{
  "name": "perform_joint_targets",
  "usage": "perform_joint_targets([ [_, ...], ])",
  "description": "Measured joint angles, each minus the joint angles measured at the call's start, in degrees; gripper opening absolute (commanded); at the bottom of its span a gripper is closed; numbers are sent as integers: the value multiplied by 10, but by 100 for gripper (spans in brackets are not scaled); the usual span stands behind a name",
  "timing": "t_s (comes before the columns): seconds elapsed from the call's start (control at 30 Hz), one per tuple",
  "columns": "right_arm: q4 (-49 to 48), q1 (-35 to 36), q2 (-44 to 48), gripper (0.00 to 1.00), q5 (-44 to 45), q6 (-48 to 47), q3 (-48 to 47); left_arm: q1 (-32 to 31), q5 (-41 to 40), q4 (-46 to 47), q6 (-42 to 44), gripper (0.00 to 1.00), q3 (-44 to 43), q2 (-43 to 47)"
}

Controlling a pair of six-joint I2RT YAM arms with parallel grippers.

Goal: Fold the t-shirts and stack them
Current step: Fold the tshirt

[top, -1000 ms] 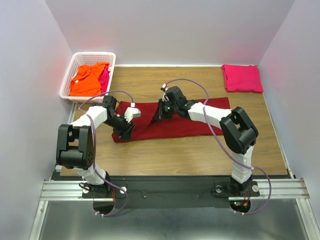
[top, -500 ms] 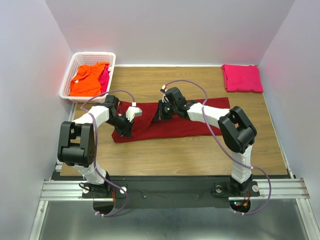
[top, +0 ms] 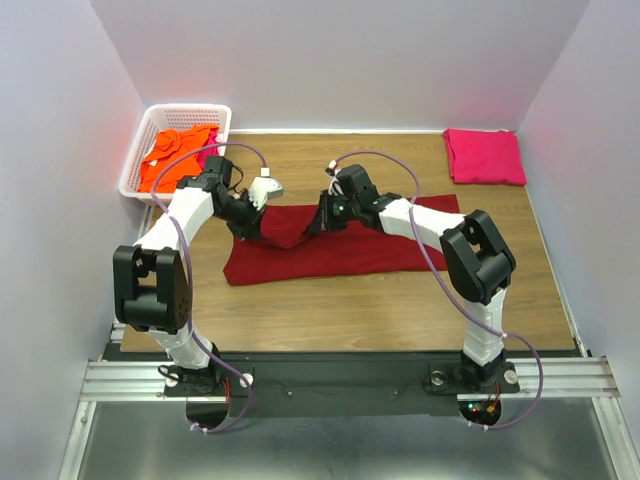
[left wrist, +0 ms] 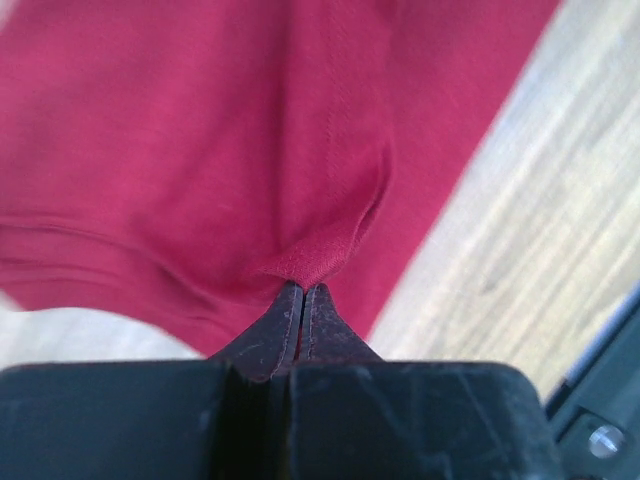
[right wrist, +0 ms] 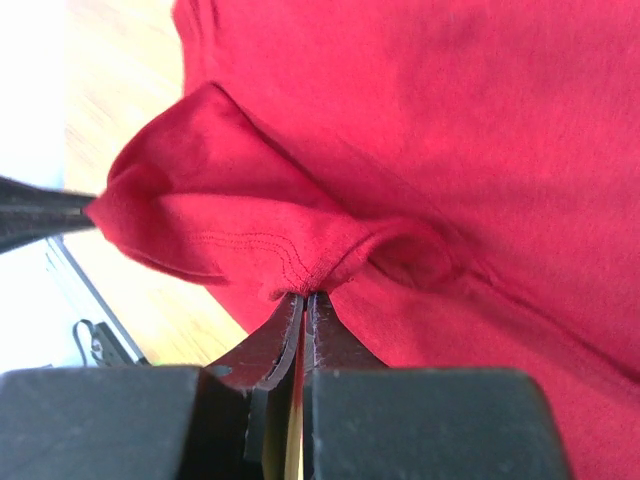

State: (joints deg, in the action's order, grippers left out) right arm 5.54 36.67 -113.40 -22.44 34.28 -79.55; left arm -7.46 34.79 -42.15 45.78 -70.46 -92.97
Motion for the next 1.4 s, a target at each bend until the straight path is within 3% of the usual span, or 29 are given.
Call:
perform_joint_targets([
  [0.73, 0, -50, -60, 1, -37, 12, -56, 8, -75, 66, -68, 0, -230, -219],
  [0.93, 0, -60, -68, 2, -38, 25, -56, 8, -85, 71, -85, 0, -254, -258],
  [1.07, 0, -64, -84, 10, -40, 31, -56, 8, -94, 72, -94, 0, -263, -273],
  [1.4, 0, -73, -103, 7, -57, 35, -56, 8, -85, 55, -101, 0, -270, -268],
])
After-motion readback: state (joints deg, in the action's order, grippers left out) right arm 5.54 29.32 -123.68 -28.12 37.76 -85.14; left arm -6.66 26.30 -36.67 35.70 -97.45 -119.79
